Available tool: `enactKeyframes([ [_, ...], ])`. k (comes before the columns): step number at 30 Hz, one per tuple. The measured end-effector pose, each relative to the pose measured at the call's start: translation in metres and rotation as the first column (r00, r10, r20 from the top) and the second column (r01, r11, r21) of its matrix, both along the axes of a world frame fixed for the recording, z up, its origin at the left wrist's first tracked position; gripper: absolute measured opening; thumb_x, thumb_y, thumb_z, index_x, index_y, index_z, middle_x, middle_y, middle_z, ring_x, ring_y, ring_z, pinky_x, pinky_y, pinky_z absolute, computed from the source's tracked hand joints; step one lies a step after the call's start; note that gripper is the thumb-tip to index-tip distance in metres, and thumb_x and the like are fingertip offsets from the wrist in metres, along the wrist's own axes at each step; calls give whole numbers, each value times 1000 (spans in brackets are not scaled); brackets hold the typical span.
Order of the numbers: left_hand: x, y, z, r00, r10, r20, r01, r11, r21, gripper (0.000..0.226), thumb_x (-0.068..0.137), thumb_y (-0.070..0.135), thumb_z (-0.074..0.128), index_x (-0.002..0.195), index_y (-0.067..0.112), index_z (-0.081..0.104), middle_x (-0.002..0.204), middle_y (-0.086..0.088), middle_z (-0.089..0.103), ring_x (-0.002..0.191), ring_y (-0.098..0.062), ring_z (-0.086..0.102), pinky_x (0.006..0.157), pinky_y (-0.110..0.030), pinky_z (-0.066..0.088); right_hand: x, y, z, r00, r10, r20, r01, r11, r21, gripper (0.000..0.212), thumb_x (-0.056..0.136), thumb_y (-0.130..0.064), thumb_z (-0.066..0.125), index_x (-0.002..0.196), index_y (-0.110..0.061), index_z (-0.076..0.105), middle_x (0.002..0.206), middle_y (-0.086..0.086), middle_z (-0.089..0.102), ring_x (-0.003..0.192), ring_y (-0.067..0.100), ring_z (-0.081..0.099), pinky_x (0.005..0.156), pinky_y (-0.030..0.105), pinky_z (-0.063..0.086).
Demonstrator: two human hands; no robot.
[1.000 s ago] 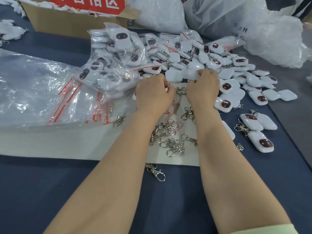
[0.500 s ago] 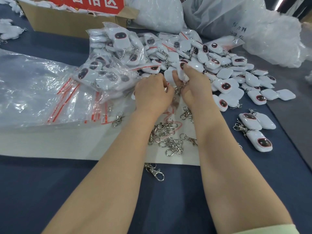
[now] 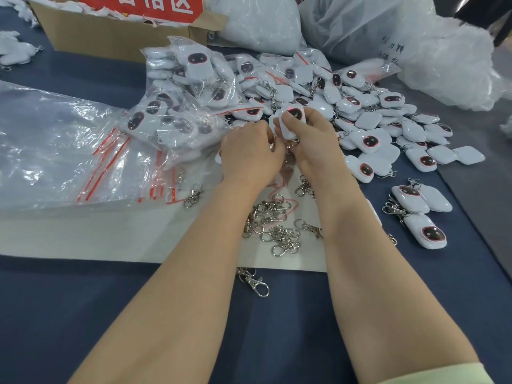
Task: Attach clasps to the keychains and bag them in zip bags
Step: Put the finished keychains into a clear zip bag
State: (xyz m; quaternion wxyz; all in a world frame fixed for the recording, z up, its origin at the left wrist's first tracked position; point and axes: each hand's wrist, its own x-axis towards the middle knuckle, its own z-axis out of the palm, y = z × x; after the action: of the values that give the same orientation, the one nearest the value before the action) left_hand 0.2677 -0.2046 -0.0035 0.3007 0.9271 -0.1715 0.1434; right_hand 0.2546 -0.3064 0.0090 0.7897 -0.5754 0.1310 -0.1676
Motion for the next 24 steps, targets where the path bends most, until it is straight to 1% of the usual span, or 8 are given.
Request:
enactKeyframes([
  [4,0,0,0,1000,-4,-7,4,1000,3,27,91,36,49,98,14,63,95,-5,66,94,-29,57,79,-37,40,1,1,-1,998,-54,15,54,998,-20,9,90,2,60,88,-6,57,78,5,65,74,16,64,77,31,53],
  [7,0,1,1,1000,-9,-15,9,1000,4,27,91,36,49,100,14,63,98,-5,66,96,-29,57,82,-37,41,2,0,0,997,-69,46,64,991,114,7,95,-2,56,91,-8,57,85,7,64,75,17,67,75,28,57],
  [9,-1,1,1,1000,-12,-18,12,1000,-1,27,91,36,49,100,15,63,99,-5,66,97,-28,57,83,-37,41,2,0,1,998,-44,53,32,976,213,11,100,-8,49,92,-8,56,89,10,63,77,21,67,76,30,58],
  [13,-1,1,1,999,-15,-29,15,1000,-4,26,90,35,50,100,15,63,99,-4,66,97,-27,57,83,-37,41,1,0,3,998,-53,34,40,948,314,23,102,-6,42,86,-3,57,82,15,62,72,23,65,74,31,57],
  [18,-1,1,1,999,-13,-31,13,1000,0,26,91,35,49,99,15,63,98,-5,66,96,-28,57,82,-36,40,0,-1,3,999,-21,42,9,966,259,14,100,-3,44,91,-6,55,88,14,64,76,23,66,76,31,56],
  [21,-2,1,1,1000,-15,-27,15,1000,-1,27,91,36,49,100,15,63,98,-4,66,96,-27,57,81,-35,40,-1,-1,4,998,-24,66,2,949,316,15,100,-2,45,90,-8,56,88,13,63,78,23,66,77,31,55],
  [23,-1,1,2,999,-18,-33,18,1000,5,27,92,37,48,100,15,62,99,-3,66,97,-27,57,82,-36,40,-1,-2,5,997,-12,74,-15,939,344,15,99,1,44,95,-3,57,90,13,61,80,22,64,77,29,55],
  [24,-1,1,2,999,-23,-39,24,1000,12,27,92,37,48,100,15,62,99,-3,66,97,-27,57,83,-36,40,-1,-2,5,997,6,74,-30,943,333,17,98,6,41,103,1,57,91,14,60,81,22,63,78,27,55],
])
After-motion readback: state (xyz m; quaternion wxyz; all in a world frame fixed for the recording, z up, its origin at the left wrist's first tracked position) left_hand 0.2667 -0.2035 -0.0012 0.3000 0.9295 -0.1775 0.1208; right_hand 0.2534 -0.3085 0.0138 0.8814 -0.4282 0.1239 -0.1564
